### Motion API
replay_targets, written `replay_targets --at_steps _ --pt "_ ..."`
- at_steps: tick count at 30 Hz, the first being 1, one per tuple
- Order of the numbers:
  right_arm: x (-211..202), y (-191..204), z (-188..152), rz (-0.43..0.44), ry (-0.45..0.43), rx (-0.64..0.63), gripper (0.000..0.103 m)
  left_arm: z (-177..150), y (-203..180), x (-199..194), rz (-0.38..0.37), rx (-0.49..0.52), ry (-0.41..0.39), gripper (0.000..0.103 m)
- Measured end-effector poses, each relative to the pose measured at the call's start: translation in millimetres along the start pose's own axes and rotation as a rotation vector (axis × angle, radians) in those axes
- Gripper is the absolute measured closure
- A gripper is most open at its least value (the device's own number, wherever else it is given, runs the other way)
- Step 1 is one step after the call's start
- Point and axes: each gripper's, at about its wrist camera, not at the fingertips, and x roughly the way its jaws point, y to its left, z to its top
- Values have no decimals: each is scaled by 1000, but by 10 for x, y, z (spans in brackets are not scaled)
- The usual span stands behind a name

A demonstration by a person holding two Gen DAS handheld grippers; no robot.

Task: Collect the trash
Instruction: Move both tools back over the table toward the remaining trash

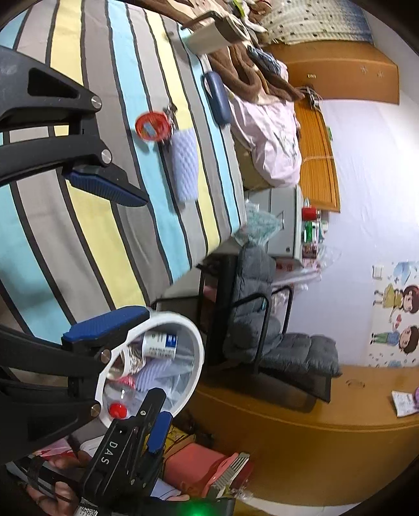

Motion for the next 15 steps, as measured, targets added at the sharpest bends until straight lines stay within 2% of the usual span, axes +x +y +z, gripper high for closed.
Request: replay_targets --at_steps 4,15 --pt "37 135 21 37 -14 -20 44 -34 193 -49 47 -25 -5 35" --pt "183 557 92 105 -10 -89 43 -126 680 -168 132 -92 -9 33"
